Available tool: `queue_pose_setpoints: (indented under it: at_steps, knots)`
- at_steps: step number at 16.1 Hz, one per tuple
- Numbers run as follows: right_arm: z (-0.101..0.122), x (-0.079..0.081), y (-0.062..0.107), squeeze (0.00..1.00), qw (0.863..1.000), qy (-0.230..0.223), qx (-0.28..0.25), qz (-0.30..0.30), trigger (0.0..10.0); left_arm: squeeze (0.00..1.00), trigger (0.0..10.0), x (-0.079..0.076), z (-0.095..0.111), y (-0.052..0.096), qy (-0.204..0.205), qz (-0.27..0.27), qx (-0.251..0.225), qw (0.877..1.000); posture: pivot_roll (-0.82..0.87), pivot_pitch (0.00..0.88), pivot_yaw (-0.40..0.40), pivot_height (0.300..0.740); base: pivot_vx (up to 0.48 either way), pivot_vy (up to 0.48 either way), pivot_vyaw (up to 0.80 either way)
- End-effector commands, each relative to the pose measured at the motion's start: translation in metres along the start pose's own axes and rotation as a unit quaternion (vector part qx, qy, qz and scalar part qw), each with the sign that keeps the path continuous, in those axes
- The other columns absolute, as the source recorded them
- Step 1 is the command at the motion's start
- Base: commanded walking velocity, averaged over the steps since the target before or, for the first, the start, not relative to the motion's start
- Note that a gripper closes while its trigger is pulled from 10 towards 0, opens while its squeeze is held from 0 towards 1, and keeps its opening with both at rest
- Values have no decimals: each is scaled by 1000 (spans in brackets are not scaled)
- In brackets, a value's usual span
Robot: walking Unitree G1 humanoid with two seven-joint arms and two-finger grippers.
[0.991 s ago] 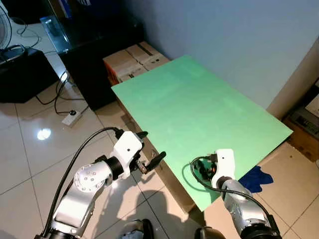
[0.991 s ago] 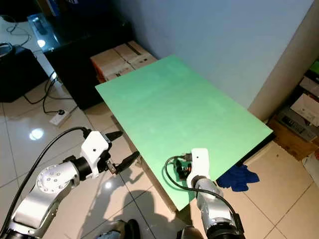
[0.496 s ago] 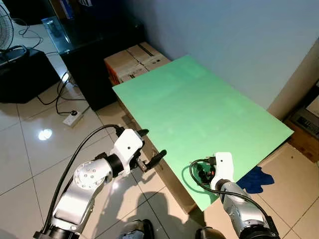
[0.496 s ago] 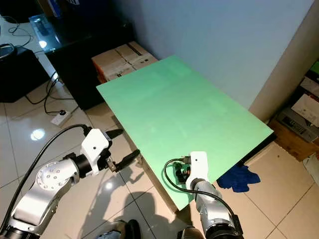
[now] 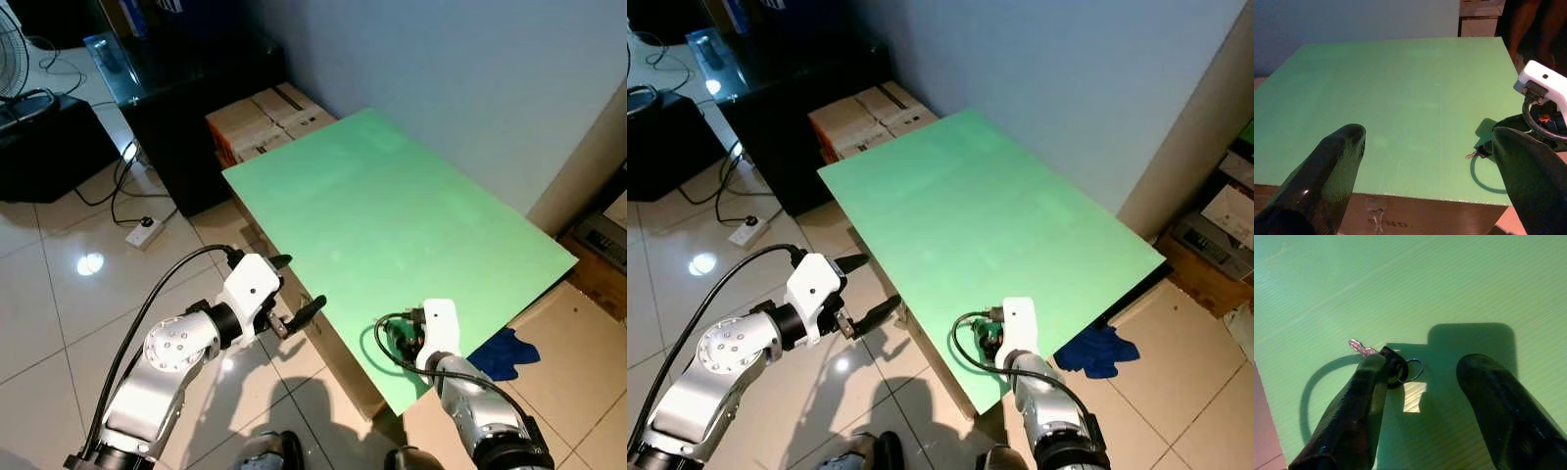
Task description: Hang keys on a hook
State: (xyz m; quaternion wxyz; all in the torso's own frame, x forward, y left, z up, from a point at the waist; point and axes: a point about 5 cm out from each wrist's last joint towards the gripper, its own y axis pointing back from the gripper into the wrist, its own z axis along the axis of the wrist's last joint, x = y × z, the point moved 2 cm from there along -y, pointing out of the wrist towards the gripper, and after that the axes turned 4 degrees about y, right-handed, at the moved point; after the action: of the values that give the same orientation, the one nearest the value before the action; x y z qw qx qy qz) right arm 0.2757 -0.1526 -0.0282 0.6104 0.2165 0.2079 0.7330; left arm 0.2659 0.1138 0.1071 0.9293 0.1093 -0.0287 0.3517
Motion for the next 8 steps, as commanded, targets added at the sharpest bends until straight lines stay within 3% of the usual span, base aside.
queue_pose_setpoints:
  at_steps: [1, 8]
  knots:
    - [-4, 0, -1, 0, 1000, -4, 11, 0, 3804, 0, 10000, 1, -1, 4, 0, -1, 5, 1000, -4, 120, 100, 740, 0, 0, 0]
    - [-1, -2, -4, 0, 1000, -7, 11, 1, 3098, 0, 10000, 2, -2, 5, 0, 4, 7, 1000, 1, 122, 100, 740, 0, 0, 0]
